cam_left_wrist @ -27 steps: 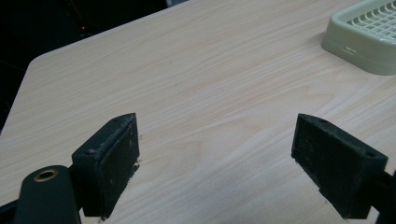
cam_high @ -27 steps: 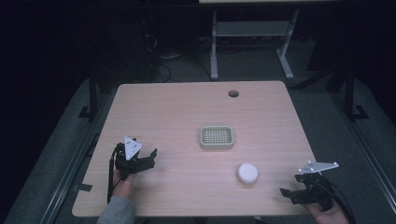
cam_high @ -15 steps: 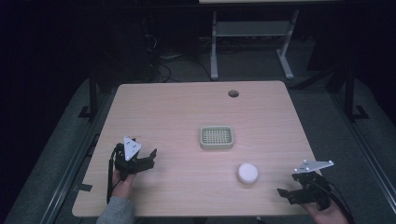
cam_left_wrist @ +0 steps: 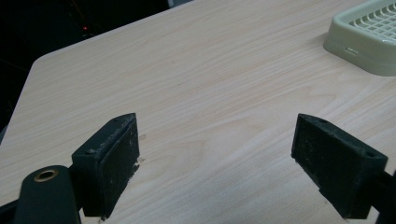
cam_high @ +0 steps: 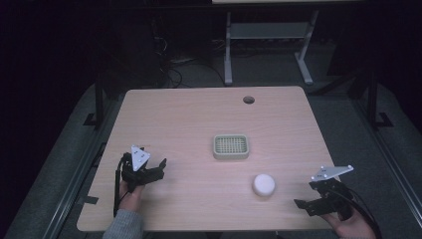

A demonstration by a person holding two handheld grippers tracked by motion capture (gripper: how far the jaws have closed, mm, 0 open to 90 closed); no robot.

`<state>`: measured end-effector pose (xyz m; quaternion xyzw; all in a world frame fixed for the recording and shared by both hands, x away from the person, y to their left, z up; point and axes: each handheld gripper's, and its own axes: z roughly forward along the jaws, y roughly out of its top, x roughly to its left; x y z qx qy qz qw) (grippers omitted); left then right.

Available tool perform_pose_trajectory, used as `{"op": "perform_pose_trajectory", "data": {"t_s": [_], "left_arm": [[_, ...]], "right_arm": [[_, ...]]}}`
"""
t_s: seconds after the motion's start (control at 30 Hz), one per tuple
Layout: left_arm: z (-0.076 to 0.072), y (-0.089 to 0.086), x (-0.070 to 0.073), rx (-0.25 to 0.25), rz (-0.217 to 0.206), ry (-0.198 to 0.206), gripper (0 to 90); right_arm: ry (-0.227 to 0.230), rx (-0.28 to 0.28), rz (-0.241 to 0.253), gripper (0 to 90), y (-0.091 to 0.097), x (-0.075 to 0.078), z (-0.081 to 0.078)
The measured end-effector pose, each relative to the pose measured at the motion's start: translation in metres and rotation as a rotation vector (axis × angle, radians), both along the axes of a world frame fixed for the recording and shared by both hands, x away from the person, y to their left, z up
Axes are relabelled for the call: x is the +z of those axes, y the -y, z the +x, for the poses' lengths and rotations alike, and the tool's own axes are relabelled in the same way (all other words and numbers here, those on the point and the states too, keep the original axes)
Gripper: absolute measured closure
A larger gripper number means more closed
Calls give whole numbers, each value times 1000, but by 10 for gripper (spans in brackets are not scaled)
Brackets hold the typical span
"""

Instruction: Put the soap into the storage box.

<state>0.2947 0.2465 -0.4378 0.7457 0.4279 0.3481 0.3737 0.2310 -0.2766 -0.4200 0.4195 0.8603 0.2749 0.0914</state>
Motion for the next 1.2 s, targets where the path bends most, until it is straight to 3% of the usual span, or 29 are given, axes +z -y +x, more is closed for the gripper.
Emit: {"op": "perform_pose_trajectory", "data": {"t_s": [1.2], "left_arm": [[1,-1,0,3,-6,-4,148]], "right_arm": [[-48,148,-81,171,-35,23,25]]}}
